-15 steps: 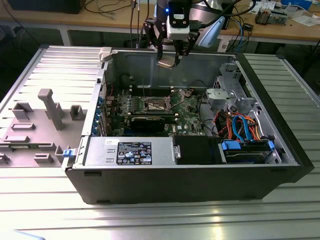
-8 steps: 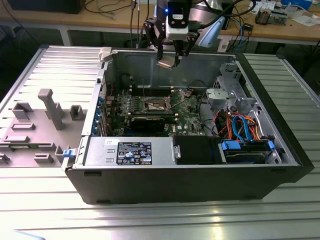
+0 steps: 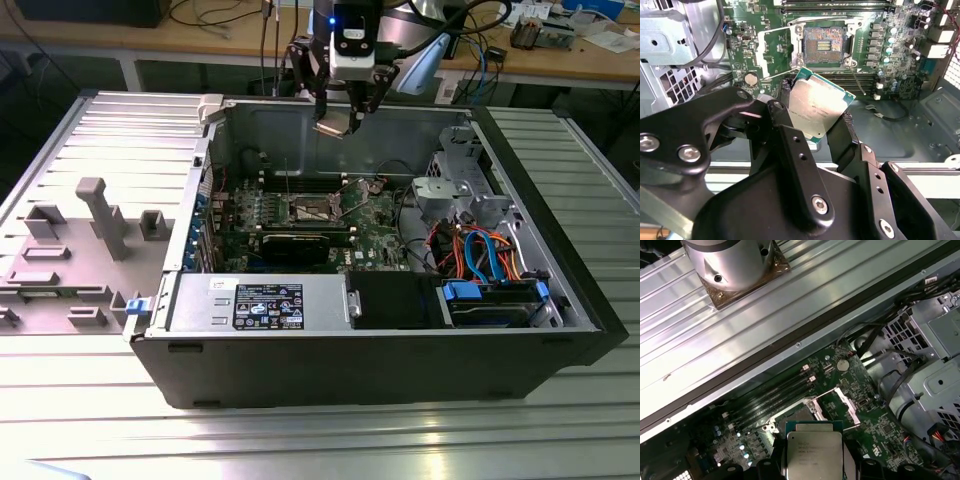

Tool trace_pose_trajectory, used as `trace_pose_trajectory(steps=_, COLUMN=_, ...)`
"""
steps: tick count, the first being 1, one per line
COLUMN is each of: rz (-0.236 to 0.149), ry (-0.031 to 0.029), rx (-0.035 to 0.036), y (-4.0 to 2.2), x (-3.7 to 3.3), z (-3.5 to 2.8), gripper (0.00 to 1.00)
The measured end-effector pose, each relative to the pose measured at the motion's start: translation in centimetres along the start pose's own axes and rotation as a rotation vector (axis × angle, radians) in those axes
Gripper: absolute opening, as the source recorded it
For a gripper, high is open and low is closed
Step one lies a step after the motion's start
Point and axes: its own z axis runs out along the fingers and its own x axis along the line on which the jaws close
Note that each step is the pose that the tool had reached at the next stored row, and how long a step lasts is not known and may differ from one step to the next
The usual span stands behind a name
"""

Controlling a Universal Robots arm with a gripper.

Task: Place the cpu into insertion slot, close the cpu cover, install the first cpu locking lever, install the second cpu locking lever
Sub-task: 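Place the cpu into insertion slot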

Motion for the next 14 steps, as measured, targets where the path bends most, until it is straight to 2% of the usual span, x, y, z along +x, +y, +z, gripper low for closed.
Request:
trace_pose_trajectory(steps=4, rz=0.020, ry=-0.0018, rx=-0.0003, y=0.00, x=0.00, z=0.01, gripper=0.54)
trace_pose_trajectory(steps=14, rz=0.040, ry=-0.0036, rx=-0.0008, y=0.00, x=0.00, z=0.02, gripper=0.54)
